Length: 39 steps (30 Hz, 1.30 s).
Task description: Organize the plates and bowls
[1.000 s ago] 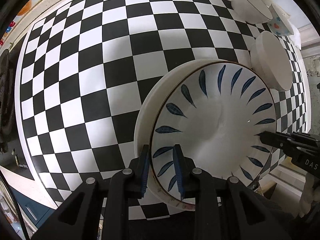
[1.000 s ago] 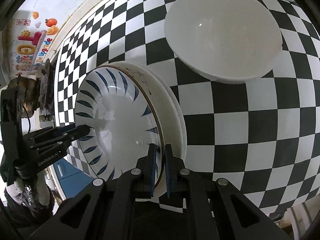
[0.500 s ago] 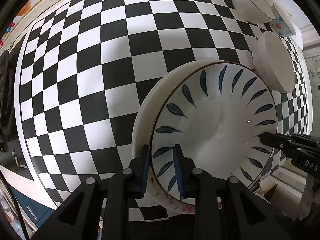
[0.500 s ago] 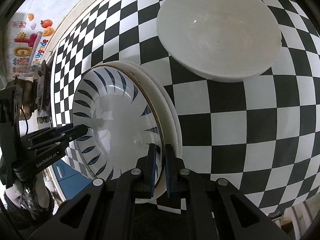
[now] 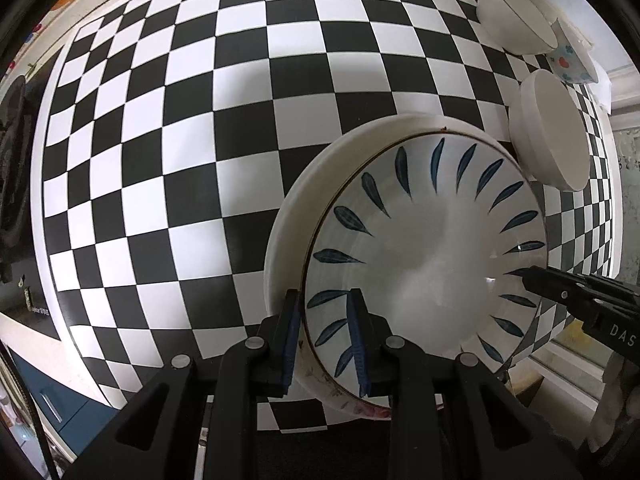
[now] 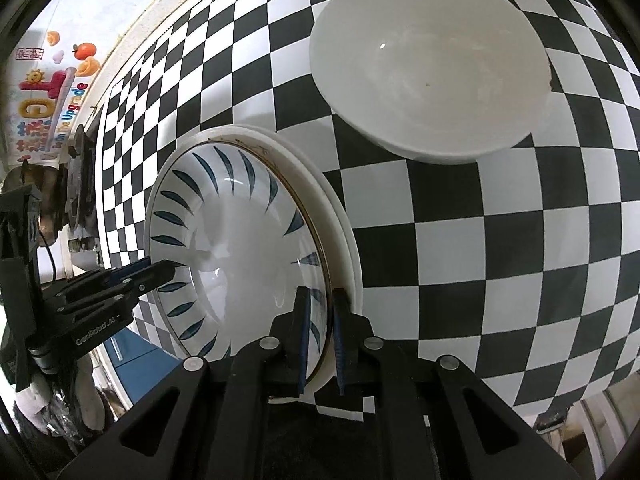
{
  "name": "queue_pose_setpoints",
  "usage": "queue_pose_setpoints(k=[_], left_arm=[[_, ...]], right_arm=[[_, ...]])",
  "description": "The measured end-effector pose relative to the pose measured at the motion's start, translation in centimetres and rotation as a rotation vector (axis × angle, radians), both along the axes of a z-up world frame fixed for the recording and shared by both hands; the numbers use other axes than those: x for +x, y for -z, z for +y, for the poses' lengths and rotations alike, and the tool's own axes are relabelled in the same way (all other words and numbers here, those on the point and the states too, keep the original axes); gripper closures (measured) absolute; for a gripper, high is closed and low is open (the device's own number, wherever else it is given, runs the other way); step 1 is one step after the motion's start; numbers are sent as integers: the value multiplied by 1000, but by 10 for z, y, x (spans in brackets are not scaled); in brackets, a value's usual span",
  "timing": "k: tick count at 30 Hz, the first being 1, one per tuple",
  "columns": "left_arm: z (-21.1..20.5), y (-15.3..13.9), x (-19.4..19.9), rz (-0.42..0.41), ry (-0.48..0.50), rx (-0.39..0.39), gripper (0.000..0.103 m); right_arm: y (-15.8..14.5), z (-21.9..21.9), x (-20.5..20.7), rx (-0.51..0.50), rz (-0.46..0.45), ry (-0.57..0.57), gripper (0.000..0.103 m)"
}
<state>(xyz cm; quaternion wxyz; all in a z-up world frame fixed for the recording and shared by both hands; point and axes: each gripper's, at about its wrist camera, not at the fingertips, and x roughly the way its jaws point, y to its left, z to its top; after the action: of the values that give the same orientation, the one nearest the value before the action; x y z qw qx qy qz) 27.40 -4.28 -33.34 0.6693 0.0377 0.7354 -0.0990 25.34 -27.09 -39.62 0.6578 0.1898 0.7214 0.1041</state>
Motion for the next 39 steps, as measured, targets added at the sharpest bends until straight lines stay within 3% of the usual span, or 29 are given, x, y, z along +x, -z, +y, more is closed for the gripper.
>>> queue_pose_setpoints(k=[9,20,28,39], left_arm=[[0,-38,-8,-52,-29,-3,82],[-5,-141,-36,-162,-37,-108,82],[-16,-192,-58,-210,-8,-167,82],[-4,-225,-81,-290,-5,-148,82]], right_arm=[[-29,0,-4,-60,-57,-3,89],[-145,10,-35,-109,-194,-45,89],[-220,22,-67,-126,-297,-71,88],[-248,34,-98,-141,-318,-107,88]])
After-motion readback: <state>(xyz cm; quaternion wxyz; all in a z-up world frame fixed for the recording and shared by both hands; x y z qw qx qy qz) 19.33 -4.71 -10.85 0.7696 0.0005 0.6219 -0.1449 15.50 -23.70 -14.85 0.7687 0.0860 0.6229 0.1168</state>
